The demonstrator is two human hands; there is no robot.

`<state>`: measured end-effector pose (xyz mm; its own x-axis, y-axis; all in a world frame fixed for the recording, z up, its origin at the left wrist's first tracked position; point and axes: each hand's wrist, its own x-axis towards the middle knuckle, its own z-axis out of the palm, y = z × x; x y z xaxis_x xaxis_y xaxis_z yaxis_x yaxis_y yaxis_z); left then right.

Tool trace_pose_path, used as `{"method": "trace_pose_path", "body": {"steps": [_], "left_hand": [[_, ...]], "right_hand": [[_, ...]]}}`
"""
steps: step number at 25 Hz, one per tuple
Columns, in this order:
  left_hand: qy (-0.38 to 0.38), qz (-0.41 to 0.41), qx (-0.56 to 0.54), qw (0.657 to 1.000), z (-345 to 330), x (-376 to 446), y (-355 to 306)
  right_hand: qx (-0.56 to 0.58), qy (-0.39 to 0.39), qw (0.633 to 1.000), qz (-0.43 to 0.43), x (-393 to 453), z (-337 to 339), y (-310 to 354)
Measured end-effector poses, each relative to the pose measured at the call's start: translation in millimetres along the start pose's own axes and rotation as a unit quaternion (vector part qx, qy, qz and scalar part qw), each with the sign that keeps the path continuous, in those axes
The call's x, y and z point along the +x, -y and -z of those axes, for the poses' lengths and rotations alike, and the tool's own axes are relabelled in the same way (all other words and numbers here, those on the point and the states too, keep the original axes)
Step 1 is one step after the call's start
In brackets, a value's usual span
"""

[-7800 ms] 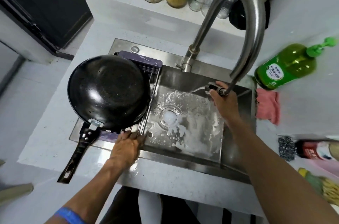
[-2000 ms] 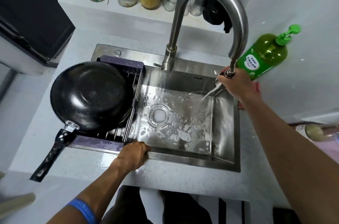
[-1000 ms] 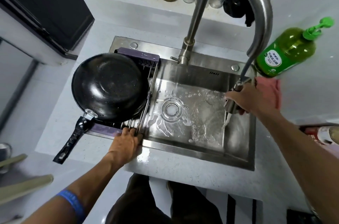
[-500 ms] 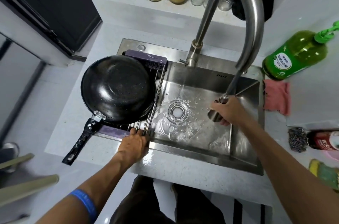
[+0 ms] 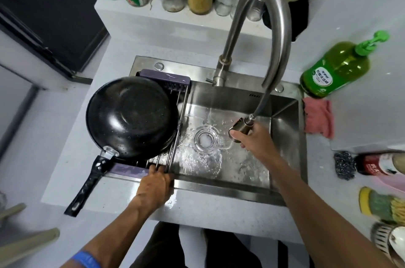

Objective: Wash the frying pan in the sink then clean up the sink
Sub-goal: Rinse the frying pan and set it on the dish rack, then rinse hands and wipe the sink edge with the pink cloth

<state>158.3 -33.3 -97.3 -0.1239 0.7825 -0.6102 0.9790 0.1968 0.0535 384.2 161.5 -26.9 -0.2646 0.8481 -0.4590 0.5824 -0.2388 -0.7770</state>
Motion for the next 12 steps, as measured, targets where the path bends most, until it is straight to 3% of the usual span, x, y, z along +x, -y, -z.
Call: {"method": "trace_pose_path", "body": {"steps": [4,7,10,12], "left_hand": [[0.012,-0.025,0.05,0.998,9.4,8.6,-0.7],[-0.005,-0.026,0.084,0.996,25.8,17.0,-15.9],[-0.035,-0.055,0.033,0.997,38.9,24.5,-45.6],[-0.055,-0.088,-0.051,0.993,39.2,35.4,-68.5]], "right_hand": [[0.034,-0.033,0.997,0.063,5.4,22.5,57.7],[-0.002,-0.033,0.994,0.101,-0.5,42.4,83.3],[0.01,0.047,0.993,0.104,-12.9,63.5,60.5],[0.044,0.027,0.995,0.08,-6.0,80.9,19.2]]}}
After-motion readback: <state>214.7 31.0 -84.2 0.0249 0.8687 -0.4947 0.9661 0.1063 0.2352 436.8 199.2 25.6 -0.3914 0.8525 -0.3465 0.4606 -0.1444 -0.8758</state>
